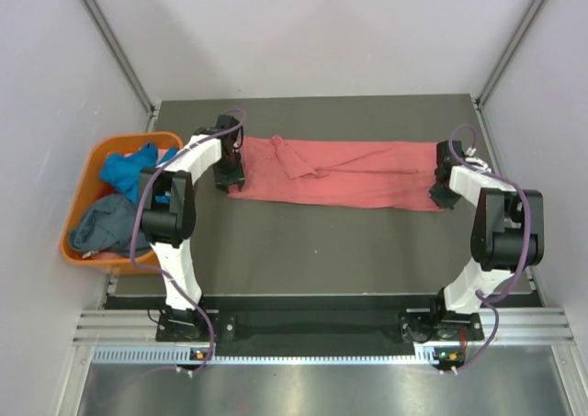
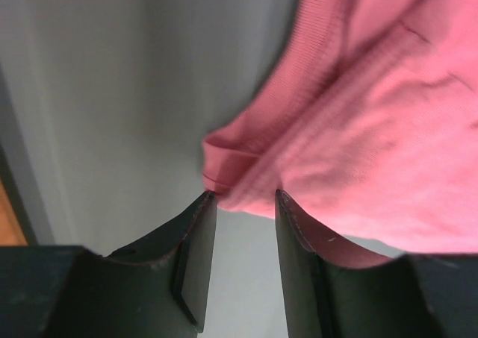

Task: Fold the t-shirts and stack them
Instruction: Fold the tshirt

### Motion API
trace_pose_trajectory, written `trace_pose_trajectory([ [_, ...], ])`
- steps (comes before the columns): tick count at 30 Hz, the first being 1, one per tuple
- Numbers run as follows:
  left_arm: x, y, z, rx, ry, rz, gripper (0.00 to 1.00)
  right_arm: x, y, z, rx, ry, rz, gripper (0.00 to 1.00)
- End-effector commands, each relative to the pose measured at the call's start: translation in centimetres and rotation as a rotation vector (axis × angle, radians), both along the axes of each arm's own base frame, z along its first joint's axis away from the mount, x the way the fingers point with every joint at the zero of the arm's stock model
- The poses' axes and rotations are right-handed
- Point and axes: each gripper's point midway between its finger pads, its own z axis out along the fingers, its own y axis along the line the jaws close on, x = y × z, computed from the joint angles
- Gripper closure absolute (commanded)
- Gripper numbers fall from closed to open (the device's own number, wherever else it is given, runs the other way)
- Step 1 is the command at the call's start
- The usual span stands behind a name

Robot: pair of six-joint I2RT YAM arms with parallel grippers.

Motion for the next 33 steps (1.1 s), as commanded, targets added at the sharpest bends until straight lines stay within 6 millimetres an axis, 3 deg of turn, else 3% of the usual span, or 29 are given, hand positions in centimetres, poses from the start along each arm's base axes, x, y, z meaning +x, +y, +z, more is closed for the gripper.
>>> trace_pose_trajectory([
  [1, 0.8, 1.5, -0.4, 0.060, -0.018, 0.041, 0.58, -0.6, -1.7, -0.5, -0.070, 0.006, -0.035, 1.00],
  [8, -0.3, 1.6, -0.8, 0.056, 0.014, 0.074, 0.62, -0.9, -2.5, 0.0, -0.085, -0.003, -0.031, 1.00],
  [15, 0.3, 1.1, 5.0, 0.022, -0.078, 0.048, 0.58, -1.0, -2.9, 0.4, -0.082, -0.014, -0.034, 1.00],
  [18, -0.3, 0.7, 6.3, -0.007, -0.086, 0.030, 0.57, -1.2, -3.2, 0.5, -0.085, -0.016, -0.039, 1.00],
  [28, -2.3, -3.1, 4.5, -0.257, -0.039, -0.013, 0.56, -1.7, -4.9, 1.1, -0.095, -0.022, -0.064, 1.00],
  [33, -3.1, -3.2, 2.8, -0.275, -0.020, -0.011, 0.55, -1.6, -4.8, 0.9, -0.091, -0.026, -0.059, 1.00],
])
